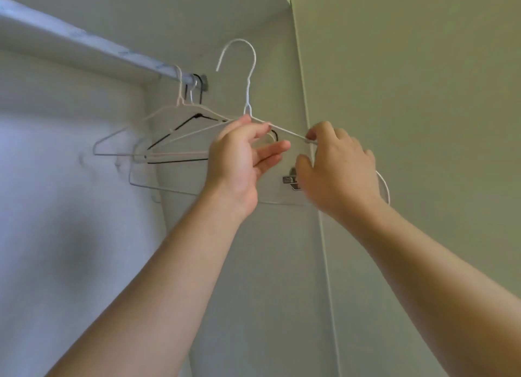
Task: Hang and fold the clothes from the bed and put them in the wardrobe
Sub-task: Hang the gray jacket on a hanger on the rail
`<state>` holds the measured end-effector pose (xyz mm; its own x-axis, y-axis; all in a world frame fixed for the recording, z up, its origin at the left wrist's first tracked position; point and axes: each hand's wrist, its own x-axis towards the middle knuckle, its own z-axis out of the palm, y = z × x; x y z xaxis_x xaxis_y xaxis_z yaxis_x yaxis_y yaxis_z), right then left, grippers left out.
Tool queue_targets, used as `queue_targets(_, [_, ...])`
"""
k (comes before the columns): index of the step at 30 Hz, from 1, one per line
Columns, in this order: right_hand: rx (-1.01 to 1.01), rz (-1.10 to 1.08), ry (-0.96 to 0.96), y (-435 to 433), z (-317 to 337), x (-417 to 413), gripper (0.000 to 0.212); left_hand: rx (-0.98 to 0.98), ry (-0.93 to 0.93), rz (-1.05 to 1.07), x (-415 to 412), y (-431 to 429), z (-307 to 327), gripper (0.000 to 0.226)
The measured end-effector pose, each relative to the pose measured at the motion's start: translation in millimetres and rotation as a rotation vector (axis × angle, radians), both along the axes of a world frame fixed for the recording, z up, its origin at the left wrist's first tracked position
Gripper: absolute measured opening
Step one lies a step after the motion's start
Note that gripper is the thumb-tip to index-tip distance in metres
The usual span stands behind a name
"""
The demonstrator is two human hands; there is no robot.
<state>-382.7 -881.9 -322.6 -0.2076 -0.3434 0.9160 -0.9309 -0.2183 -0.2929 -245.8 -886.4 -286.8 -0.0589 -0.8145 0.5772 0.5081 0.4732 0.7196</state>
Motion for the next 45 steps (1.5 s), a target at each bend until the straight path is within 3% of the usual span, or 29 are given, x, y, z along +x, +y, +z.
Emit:
queue_targets(7, [0.130,-0.044,-0.245,63.9,-107.9,-76.1,0.017,-0.025,-0.128,0.031,-88.9,37.1,-116.0,0.030])
queue_targets(14, [0.174,-0.211,-0.549,122.3,-206.7,-164.9,0.012,0.079,-0.307,-0.236,-194.0,65.5,-211.6,0.024])
queue_targets(18, [0.216,-0.345,-0.692,158.8,-228.7,-225.2,0.013,0.183,-0.447,-0.372,-262.9,88.6,-238.1,0.022])
queue_targets(22, [0.361,-0.520,-0.858,216.9,-211.6,-289.8,0.012,0.347,-0.635,-0.561,-328.5,121.2,-217.7,0.020])
queue_targets(29, [0.446,-0.793,-1.131,338.1,-137.5,-330.0,0.022,0.322,-1.058,-0.834,-402.2,200.0,-132.0,0.023])
queue_targets(32, [0.450,-0.879,-1.228,386.0,-101.7,-327.5,0.023,0.445,-1.137,-0.907,-428.8,228.0,-89.8,0.029])
queue_targets(36, [0.421,-1.015,-1.339,433.4,-56.9,-311.5,0.018,0.492,-1.189,-0.996,-464.9,251.2,-41.4,0.016])
queue_targets(41, [0.356,-1.115,-1.428,455.7,-18.6,-282.7,0.021,0.190,-1.333,-1.134,-493.1,256.7,-4.5,0.018])
queue_targets(45, [0.265,-1.195,-1.475,466.6,2.2,-250.2,0.022,-0.528,-1.363,-1.236,-503.4,261.0,3.4,0.037])
